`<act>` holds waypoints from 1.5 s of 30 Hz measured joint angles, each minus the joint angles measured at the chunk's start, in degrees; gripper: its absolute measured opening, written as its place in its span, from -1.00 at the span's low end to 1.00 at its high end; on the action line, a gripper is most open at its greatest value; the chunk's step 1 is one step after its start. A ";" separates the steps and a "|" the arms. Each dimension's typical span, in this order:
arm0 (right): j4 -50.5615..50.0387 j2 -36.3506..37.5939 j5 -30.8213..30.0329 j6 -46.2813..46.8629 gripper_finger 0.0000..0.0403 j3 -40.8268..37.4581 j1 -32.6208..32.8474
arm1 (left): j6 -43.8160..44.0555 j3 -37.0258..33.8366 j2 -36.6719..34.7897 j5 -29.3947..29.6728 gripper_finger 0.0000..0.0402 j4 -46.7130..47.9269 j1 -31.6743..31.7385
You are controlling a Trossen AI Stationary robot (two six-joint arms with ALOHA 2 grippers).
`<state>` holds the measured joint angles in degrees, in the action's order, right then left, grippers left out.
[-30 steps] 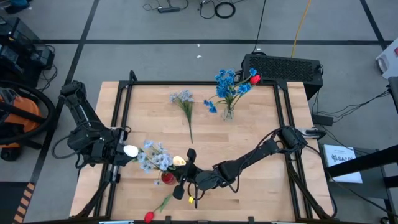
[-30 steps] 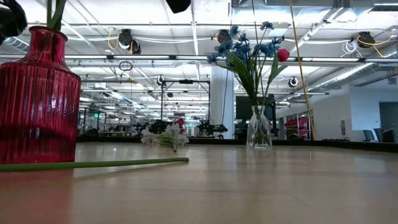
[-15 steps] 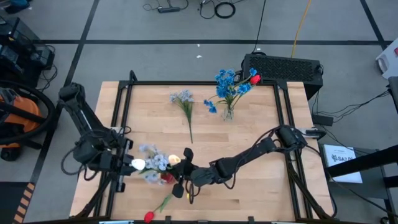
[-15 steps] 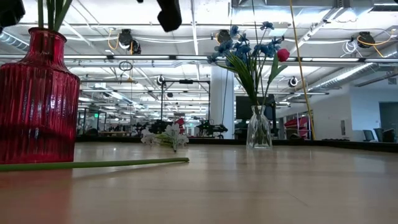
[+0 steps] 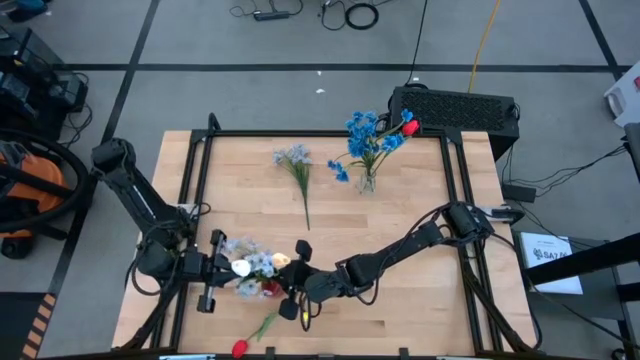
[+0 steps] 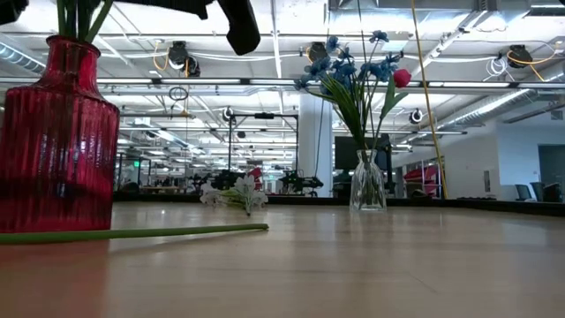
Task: Sort flowers into vase by color
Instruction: Put the bottom white flower into the red vase
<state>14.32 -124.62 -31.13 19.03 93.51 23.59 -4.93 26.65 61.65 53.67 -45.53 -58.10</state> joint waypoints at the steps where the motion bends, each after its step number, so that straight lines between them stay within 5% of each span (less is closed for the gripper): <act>1: -0.20 0.00 -0.01 -0.09 -0.90 0.00 0.00 | 0.11 0.00 0.16 0.00 -1.00 0.04 -0.01; 8: -0.49 0.39 1.14 -0.22 -0.68 0.00 -0.19 | 0.15 -0.02 0.39 0.03 -0.89 0.68 -0.07; 23: -17.94 6.74 2.78 1.09 -0.13 -0.02 -0.26 | 0.17 -0.04 -2.70 1.00 -0.13 1.67 -1.79; 34: -43.16 12.79 7.55 1.27 -0.02 -0.04 1.90 | 0.15 -0.04 -8.01 12.74 -0.10 9.25 -10.98; 45: -43.96 10.82 8.97 0.67 -0.02 0.00 5.12 | 0.24 0.02 -8.59 16.31 -0.10 9.21 -16.98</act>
<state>-29.64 -113.80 -22.15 19.70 93.51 28.71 -4.69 26.68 53.06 69.98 -36.32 -75.08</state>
